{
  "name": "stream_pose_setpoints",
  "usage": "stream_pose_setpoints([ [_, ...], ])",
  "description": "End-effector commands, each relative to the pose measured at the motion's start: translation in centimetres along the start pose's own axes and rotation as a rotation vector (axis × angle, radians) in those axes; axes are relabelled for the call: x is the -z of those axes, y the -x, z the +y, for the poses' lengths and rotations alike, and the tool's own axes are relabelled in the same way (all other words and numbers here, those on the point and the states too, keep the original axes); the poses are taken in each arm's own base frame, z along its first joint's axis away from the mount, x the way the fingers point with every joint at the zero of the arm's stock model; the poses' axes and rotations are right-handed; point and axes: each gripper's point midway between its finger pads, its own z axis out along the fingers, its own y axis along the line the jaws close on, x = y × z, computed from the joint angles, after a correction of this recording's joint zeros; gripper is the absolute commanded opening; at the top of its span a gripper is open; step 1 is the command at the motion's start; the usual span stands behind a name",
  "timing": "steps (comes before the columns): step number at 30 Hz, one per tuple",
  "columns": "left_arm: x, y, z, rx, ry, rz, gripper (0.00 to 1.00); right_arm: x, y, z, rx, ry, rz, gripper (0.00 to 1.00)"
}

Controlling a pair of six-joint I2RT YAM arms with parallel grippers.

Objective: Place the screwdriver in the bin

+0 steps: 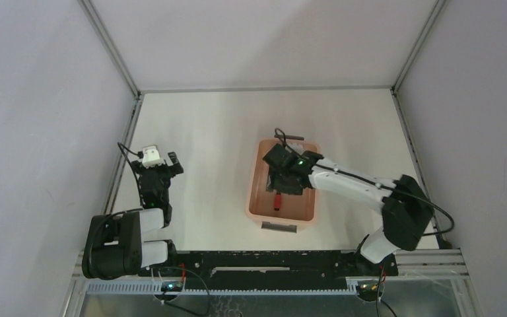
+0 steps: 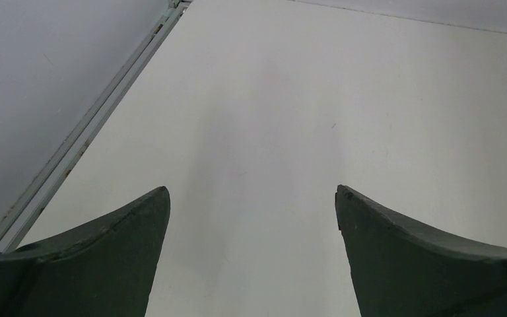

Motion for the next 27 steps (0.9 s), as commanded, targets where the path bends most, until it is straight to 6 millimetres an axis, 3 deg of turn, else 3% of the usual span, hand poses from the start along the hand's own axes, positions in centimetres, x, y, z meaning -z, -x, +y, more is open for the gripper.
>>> stream_pose_setpoints([
  [1,-0.8,2.5,-0.4,-0.008,-0.008,-0.072,1.00,8.4,6.2,2.1,0.064,0.118,-0.243,0.73],
  [2,-0.8,2.5,-0.4,-0.008,-0.007,-0.071,1.00,9.7,7.2,1.6,0.081,0.104,-0.277,0.80],
  [3,-0.8,2.6,-0.4,-0.008,-0.008,-0.073,1.00,10.9,8.4,1.4,0.091,0.103,-0.326,0.95],
  [4,-0.8,2.5,-0.4,-0.009,-0.007,-0.072,1.00,11.9,9.4,0.8,0.101,0.093,-0.363,0.99],
  [8,-0.8,2.5,-0.4,-0.008,-0.007,-0.071,1.00,14.6,13.2,-3.1,0.109,0.057,-0.464,1.00],
  [12,-0.8,2.5,-0.4,-0.008,-0.008,-0.071,1.00,15.7,15.6,-10.5,0.112,-0.109,-0.519,1.00],
  [18,-0.8,2.5,-0.4,-0.008,-0.007,-0.071,1.00,16.2,17.3,-21.2,-0.048,-0.196,-0.553,1.00],
  [21,-0.8,2.6,-0.4,-0.008,-0.008,-0.073,1.00,16.3,17.6,-25.2,-0.120,-0.226,-0.568,1.00],
  [23,-0.8,2.5,-0.4,-0.008,-0.008,-0.072,1.00,16.5,17.5,-27.0,-0.183,-0.235,-0.572,1.00],
  [27,-0.8,2.5,-0.4,-0.008,-0.009,-0.071,1.00,17.0,17.7,-28.4,-0.242,-0.213,-0.593,1.00],
])
